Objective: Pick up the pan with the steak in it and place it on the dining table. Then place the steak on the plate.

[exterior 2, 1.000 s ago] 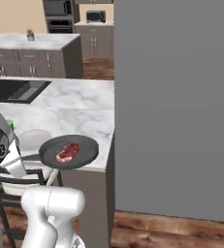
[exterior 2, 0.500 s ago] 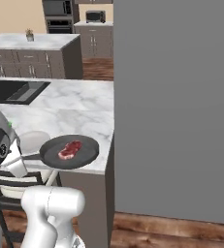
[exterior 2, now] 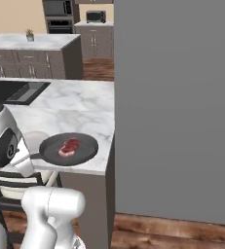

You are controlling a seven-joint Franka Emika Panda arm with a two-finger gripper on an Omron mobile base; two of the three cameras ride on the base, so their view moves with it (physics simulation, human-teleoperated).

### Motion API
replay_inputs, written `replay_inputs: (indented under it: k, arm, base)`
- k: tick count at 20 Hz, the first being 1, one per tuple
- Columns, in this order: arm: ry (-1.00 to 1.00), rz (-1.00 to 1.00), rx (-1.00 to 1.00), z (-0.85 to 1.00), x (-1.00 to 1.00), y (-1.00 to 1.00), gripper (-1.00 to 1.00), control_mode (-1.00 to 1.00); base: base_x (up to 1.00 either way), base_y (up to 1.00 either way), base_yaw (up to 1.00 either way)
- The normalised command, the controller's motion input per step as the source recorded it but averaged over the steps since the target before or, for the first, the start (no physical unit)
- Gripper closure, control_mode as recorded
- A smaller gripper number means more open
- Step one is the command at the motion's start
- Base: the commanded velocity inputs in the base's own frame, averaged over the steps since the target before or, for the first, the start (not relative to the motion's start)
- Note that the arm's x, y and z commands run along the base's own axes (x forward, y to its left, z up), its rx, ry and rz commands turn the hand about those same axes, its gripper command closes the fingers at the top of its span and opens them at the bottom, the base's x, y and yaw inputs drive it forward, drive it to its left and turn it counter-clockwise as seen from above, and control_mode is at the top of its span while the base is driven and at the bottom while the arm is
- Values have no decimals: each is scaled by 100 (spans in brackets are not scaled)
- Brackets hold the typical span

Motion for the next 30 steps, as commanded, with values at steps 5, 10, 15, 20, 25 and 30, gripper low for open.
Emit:
replay_inputs:
  k: [5, 10, 15, 20, 25, 30]
  arm:
    - [-1, 38, 6, 0, -20, -16, 100, -100]
    - [0, 40, 2, 0, -20, -12, 100, -100]
    - [0, 41, 0, -2, -22, -13, 100, -100]
    - [-4, 38, 1, -2, -24, -28, 100, -100]
    - [-8, 29, 6, 0, -17, -49, 100, -100]
    - [-13, 22, 13, 0, -12, -58, 100, -100]
  base:
    - [0, 0, 0]
    - [0, 0, 0]
    - [0, 0, 0]
    - [0, 0, 0]
    - [0, 0, 0]
    - [0, 0, 0]
